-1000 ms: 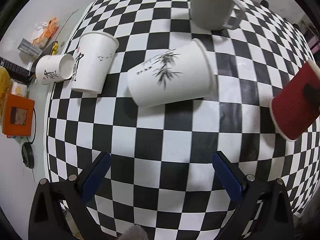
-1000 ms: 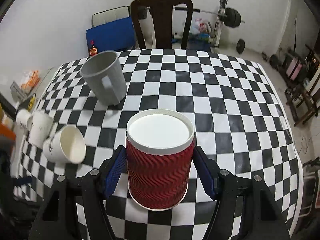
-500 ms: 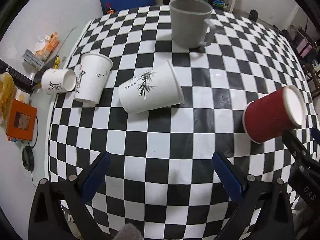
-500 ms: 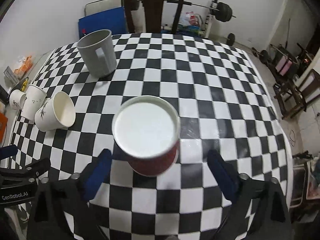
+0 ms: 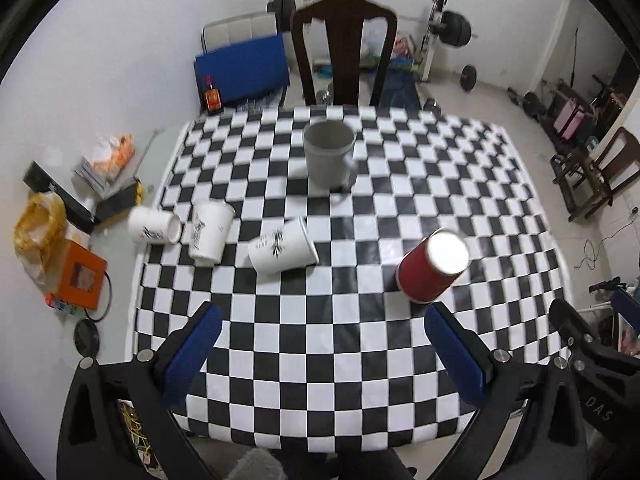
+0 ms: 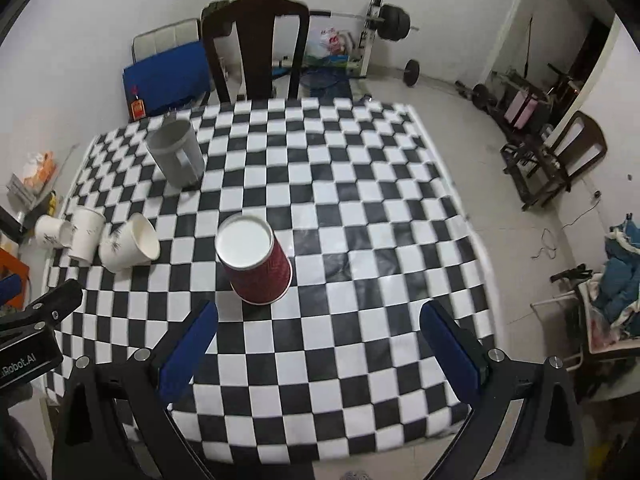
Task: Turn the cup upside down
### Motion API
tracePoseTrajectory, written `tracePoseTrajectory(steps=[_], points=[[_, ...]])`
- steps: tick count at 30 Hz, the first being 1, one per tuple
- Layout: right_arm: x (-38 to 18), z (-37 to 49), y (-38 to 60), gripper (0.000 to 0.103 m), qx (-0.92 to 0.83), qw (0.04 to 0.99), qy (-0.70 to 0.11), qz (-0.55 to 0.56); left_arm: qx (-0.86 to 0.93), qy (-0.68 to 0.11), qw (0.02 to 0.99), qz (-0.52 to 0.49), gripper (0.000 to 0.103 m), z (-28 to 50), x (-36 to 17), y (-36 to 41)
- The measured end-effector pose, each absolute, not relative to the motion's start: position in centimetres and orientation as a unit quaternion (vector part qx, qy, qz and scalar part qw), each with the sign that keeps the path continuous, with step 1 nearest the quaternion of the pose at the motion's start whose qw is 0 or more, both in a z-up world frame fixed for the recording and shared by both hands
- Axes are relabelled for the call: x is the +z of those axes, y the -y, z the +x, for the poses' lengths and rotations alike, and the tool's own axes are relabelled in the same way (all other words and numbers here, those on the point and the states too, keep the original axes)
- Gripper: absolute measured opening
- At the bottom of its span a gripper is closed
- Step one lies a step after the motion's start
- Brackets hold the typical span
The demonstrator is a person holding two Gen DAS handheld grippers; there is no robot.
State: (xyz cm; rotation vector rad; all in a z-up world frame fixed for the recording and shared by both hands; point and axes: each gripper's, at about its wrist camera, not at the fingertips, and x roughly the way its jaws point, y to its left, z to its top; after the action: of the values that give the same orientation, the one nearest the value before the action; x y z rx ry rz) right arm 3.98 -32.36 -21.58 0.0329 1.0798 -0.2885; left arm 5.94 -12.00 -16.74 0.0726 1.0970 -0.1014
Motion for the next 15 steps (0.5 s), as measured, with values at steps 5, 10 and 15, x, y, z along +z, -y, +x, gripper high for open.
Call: tracePoseTrajectory(steps=[5,10,15], points=[[-15.5,2.0,31.9,0.102,-0.145,0.854,-0.499,0.008,-0.051,-0.498,0.865,0.031,0.103,4.4,-12.1,12.0],[-10.9,0.3,31.6,0.102,-0.147,0.859,-0.49,0.012,-0.052,-0.494,0.868,0.024,0.103,2.9,-9.2,11.7],[-7.6,-1.0,31.5,0.102,-0.158,0.862,-0.482,0.011,-0.053,-0.49,0.87,0.024,0.103,1.5,-7.0,11.6]])
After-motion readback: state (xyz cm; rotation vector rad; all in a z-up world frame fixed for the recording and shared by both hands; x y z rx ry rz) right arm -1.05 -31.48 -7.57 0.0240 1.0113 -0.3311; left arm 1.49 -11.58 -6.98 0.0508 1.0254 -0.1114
